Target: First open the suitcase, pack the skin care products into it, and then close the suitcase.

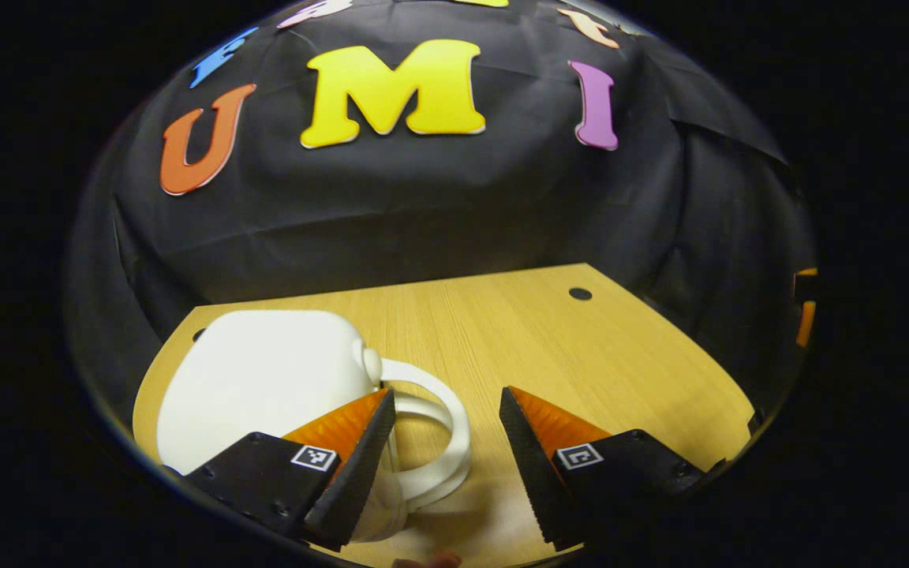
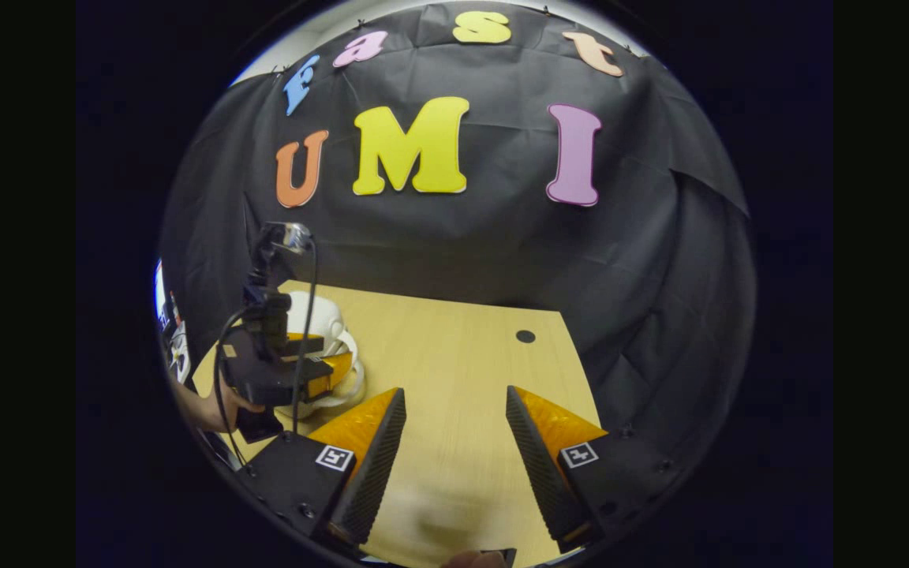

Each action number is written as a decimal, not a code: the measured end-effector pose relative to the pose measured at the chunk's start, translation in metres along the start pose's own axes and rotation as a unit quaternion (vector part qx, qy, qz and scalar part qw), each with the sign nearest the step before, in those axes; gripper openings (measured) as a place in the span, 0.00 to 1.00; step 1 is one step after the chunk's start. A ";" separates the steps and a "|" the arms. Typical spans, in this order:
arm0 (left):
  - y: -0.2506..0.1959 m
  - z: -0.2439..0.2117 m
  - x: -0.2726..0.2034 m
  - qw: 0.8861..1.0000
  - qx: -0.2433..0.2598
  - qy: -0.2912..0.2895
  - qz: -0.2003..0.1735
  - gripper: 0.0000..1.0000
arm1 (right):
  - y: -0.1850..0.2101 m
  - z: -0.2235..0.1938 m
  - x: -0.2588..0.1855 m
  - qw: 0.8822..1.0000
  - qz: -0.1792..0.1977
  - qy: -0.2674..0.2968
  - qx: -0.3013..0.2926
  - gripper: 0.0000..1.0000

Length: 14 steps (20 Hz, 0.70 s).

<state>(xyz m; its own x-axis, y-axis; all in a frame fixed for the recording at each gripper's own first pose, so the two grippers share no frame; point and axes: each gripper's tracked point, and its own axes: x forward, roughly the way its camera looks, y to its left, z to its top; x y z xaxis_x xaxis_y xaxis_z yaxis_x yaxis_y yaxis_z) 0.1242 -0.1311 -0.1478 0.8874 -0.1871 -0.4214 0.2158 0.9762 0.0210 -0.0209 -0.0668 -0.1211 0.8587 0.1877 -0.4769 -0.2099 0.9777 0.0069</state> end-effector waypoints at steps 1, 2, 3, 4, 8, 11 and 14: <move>0.004 0.016 -0.010 1.000 -0.011 -0.020 0.006 0.91 | 0.004 0.007 0.001 1.000 0.003 -0.009 -0.001 0.75; 0.010 0.034 -0.020 0.999 -0.018 -0.039 0.011 0.94 | 0.007 0.016 0.002 1.000 0.005 -0.021 -0.002 0.75; 0.017 0.054 -0.028 0.998 -0.023 -0.060 0.017 0.97 | 0.011 0.025 0.004 0.999 0.003 -0.034 -0.002 0.75; 0.025 0.073 -0.040 0.996 -0.024 -0.081 0.026 0.97 | 0.014 0.035 0.005 0.999 0.002 -0.049 0.001 0.77; 0.047 0.137 -0.091 0.985 -0.019 -0.160 0.066 0.96 | 0.032 0.086 0.006 0.992 -0.005 -0.125 0.016 0.78; 0.057 0.165 -0.119 0.978 -0.037 -0.192 0.075 0.96 | 0.050 0.123 0.006 0.985 -0.016 -0.170 0.028 0.76; 0.063 0.176 -0.142 0.973 -0.032 -0.215 0.082 0.96 | 0.070 0.150 0.002 0.978 -0.031 -0.204 0.037 0.78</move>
<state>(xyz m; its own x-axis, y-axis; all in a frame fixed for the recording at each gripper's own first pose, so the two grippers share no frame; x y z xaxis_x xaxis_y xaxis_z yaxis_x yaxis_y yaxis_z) 0.0838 -0.0619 0.0730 0.9991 -0.0425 0.0013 0.0425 0.9991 -0.0071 0.0362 0.0157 0.0107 0.9868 0.1360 -0.0876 -0.1311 0.9896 0.0595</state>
